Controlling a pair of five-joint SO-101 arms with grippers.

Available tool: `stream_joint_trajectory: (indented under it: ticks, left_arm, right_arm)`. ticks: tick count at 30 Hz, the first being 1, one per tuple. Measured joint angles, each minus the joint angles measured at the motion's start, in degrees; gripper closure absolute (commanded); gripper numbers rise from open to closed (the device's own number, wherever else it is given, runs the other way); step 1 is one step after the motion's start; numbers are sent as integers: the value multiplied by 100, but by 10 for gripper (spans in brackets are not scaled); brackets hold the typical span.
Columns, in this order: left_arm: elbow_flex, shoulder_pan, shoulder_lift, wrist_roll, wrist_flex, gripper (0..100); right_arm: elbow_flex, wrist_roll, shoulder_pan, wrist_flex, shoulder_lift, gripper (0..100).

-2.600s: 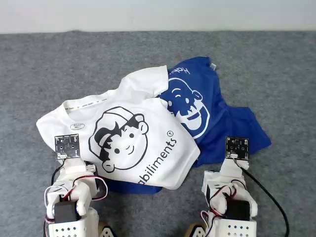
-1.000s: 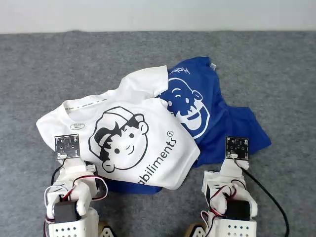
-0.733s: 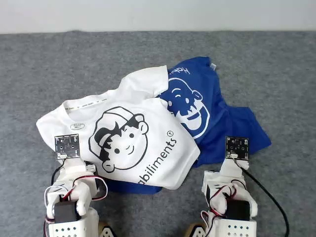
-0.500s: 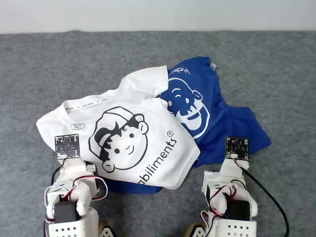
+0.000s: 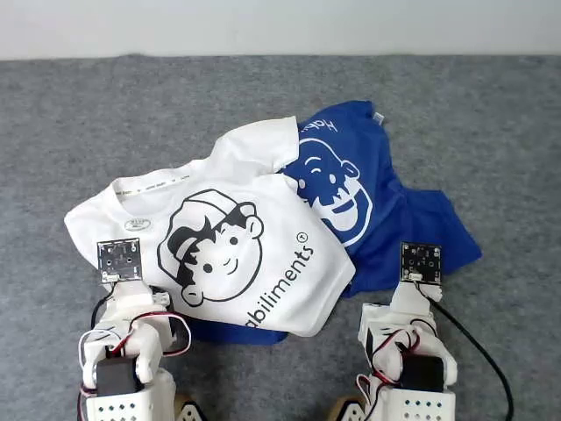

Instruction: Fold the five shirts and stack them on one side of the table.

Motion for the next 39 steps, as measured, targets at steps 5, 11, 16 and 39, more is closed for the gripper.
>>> stream_joint_trajectory:
  ticks: [5,11,16,39]
  left_arm:
    - [0,0,0,0,0,994]
    - [0,0,0,0,0,994]
    - [0,0,0,0,0,994]
    - [-598,44,0,18,-905,893]
  right_arm:
    - [0,0,0,0,0,989]
    - [0,0,0,0,0,989]
    - [0,0,0,0,0,989]
    - [0,0,0,0,0,989]
